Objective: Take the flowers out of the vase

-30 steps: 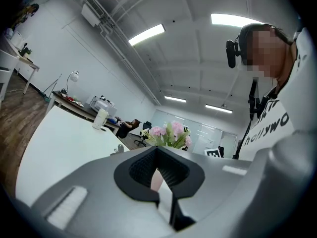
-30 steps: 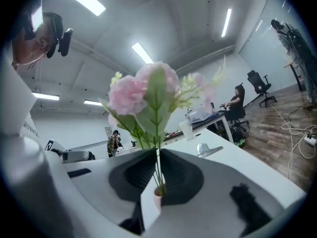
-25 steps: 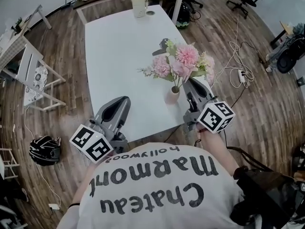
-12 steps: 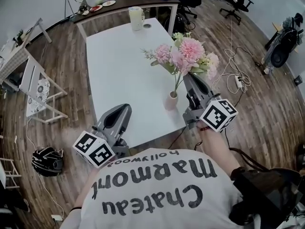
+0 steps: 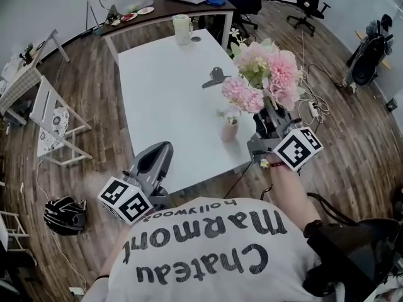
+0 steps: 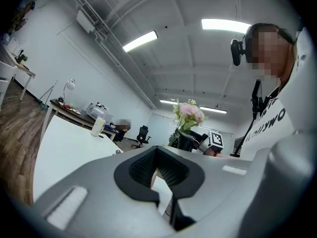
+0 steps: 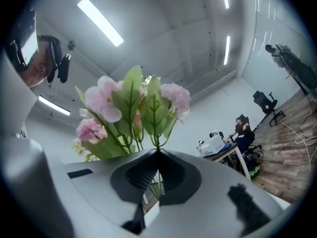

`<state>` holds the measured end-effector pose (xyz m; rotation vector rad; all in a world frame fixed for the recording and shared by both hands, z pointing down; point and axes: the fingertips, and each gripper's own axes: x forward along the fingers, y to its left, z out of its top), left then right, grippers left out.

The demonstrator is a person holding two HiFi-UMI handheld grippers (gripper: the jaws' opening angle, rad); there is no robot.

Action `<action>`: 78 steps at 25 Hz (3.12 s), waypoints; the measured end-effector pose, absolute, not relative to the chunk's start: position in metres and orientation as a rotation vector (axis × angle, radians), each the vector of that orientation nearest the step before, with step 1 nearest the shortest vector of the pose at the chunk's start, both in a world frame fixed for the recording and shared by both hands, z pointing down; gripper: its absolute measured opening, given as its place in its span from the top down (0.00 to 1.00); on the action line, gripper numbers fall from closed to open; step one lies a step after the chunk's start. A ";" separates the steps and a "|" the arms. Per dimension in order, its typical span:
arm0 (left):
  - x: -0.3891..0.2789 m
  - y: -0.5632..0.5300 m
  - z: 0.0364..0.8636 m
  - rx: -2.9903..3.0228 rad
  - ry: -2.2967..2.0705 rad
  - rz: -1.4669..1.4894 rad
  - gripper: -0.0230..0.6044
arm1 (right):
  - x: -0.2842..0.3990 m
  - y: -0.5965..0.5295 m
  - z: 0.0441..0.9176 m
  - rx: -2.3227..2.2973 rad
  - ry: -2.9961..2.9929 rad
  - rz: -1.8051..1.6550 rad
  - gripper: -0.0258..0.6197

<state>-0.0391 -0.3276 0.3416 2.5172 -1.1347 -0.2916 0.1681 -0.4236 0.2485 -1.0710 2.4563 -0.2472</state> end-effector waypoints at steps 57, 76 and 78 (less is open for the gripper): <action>-0.070 -0.017 0.338 2.554 -0.891 -0.292 0.95 | 0.124 -0.018 0.324 -1.522 2.433 -0.521 0.94; -0.029 -0.011 0.338 2.568 -0.838 -0.261 0.95 | 0.161 -0.010 0.328 -1.547 2.401 -0.555 0.94; -0.029 -0.009 0.338 2.568 -0.835 -0.265 0.95 | 0.159 -0.007 0.328 -1.545 2.403 -0.557 0.94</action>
